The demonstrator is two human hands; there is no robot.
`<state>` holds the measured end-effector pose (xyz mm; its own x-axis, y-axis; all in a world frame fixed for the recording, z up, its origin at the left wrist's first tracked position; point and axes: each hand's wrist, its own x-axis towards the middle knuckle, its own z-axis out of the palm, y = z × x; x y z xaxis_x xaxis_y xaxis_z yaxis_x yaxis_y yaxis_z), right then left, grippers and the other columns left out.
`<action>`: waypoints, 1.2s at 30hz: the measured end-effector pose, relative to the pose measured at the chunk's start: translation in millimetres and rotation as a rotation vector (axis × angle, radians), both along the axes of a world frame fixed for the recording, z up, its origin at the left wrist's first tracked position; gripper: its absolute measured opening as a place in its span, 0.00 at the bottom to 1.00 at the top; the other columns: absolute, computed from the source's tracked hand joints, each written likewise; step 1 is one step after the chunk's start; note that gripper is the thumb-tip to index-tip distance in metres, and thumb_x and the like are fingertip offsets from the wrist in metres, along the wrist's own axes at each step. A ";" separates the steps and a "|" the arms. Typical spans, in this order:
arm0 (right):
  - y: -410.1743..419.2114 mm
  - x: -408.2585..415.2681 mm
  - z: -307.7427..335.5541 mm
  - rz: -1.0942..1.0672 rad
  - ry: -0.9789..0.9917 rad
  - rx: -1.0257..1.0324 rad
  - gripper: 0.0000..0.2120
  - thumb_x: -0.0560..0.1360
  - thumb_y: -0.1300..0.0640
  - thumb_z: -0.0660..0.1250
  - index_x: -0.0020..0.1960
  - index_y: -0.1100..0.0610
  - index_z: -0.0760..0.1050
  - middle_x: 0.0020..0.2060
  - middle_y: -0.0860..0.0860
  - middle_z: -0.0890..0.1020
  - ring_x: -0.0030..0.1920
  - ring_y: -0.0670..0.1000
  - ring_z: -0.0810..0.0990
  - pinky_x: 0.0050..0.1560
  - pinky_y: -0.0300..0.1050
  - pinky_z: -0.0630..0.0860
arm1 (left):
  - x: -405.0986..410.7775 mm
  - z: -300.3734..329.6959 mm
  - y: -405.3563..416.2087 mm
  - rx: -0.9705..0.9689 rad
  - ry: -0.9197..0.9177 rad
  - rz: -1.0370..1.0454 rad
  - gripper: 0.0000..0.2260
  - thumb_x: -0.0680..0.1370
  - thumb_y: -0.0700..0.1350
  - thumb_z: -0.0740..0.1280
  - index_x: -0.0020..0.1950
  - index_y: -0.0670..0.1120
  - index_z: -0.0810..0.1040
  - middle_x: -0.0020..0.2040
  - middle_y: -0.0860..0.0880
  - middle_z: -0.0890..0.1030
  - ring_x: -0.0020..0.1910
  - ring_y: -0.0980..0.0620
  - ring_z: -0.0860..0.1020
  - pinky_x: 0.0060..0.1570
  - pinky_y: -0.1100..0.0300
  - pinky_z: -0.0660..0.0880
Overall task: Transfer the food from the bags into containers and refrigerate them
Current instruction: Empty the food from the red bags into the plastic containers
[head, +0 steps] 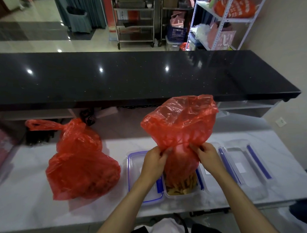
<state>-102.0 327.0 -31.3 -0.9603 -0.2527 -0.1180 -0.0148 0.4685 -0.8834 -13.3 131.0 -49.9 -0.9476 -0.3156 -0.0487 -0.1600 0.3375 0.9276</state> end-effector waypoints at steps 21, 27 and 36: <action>-0.3 12.5 -9.1 -0.146 -0.035 -0.208 0.04 0.77 0.46 0.71 0.50 0.45 0.80 0.45 0.46 0.87 0.46 0.46 0.86 0.46 0.43 0.82 | -23.3 27.2 -15.1 0.146 -0.062 -0.100 0.19 0.77 0.61 0.72 0.64 0.55 0.80 0.55 0.57 0.84 0.54 0.57 0.83 0.52 0.59 0.82; 10.0 13.1 -13.4 -0.242 -0.108 -0.332 0.02 0.78 0.53 0.72 0.50 0.47 0.81 0.43 0.46 0.88 0.47 0.49 0.87 0.44 0.39 0.82 | -3.9 -3.8 -23.1 0.064 -0.044 -0.077 0.07 0.81 0.50 0.71 0.57 0.51 0.86 0.48 0.58 0.87 0.50 0.61 0.84 0.58 0.54 0.82; 9.8 13.8 -7.1 -0.208 -0.105 -0.359 0.08 0.78 0.51 0.71 0.57 0.49 0.80 0.51 0.49 0.88 0.53 0.53 0.86 0.58 0.56 0.83 | -11.4 22.5 -27.7 0.124 0.114 -0.007 0.06 0.83 0.49 0.68 0.53 0.53 0.85 0.48 0.57 0.87 0.51 0.59 0.84 0.54 0.56 0.83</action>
<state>-88.2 336.8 -38.4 -0.9827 -0.0980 -0.1574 0.1460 0.1145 -0.9826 -24.8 103.3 -27.3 -0.9514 -0.3073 0.0215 -0.0490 0.2200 0.9743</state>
